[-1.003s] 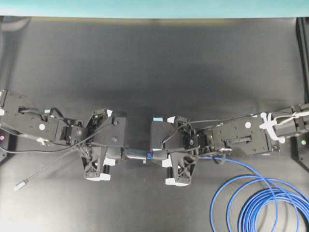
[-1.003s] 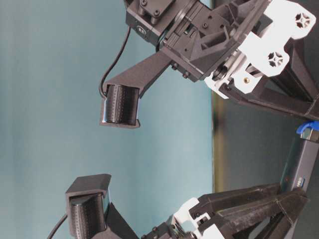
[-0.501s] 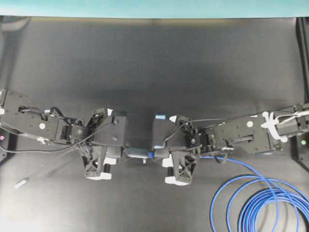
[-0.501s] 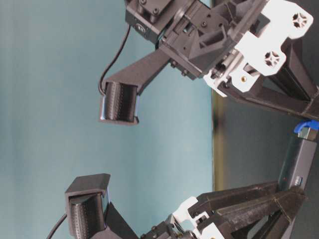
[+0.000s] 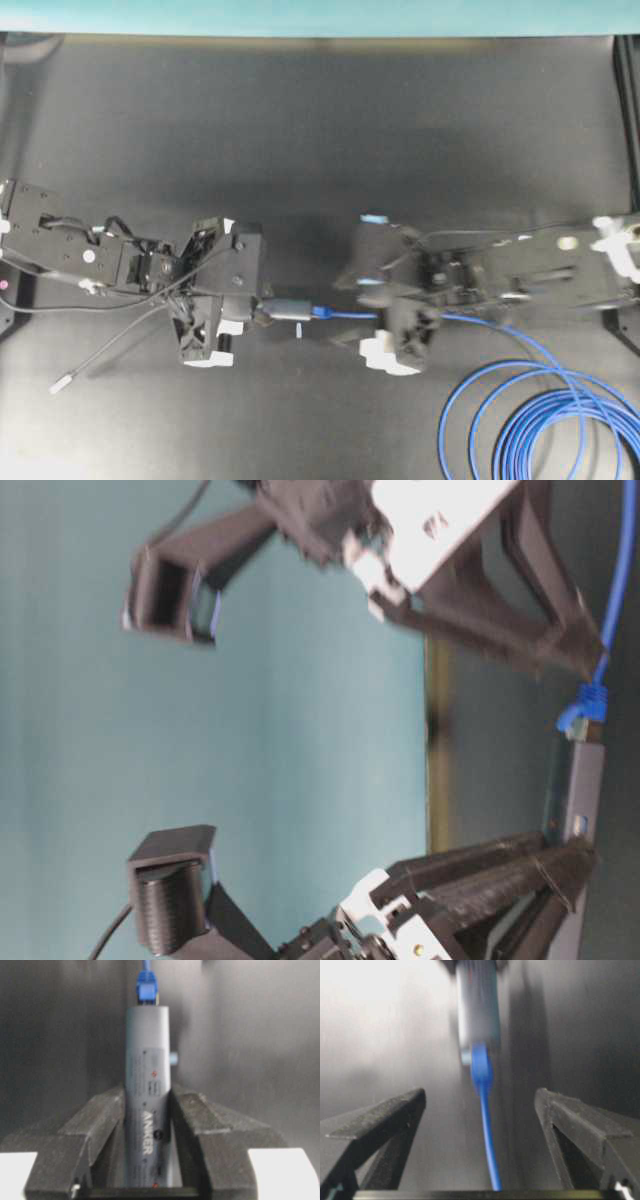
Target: Insert the LAN cable into the hub.
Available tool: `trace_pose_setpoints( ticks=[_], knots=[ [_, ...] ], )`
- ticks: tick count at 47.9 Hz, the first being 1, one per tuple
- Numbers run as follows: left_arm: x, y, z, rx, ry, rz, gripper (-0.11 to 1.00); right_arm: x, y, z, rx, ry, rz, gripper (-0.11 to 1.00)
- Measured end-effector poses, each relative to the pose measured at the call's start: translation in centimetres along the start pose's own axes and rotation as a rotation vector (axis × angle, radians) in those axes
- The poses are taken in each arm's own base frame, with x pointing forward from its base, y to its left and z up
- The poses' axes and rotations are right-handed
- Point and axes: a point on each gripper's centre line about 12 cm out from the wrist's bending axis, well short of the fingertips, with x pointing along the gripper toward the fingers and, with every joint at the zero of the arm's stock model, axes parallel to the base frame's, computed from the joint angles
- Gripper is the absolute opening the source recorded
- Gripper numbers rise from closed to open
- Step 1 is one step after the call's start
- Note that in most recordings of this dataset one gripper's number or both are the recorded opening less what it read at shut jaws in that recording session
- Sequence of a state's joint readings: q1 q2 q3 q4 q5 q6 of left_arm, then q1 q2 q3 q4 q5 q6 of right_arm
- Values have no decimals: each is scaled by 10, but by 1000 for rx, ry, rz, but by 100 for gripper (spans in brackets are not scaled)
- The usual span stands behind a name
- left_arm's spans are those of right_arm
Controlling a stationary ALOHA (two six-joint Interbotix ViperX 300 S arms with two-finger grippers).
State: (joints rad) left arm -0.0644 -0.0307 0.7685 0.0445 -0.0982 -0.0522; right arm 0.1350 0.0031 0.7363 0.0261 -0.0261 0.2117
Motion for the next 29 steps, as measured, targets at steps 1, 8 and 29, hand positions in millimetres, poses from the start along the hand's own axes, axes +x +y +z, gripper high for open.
trace_pose_setpoints(
  ticks=[1,8,29],
  knots=[
    [0,-1,-1,-1,8,-1,28,-2,0,-1,6,-3,1,86],
    [-1,-2,-5,1,29,-4,28,-13,-2,-7,28,-11,2,86],
    [-2,-2,-7,-28,34,-3,28,-18,-2,-10,30,-27,7,86]
  ],
)
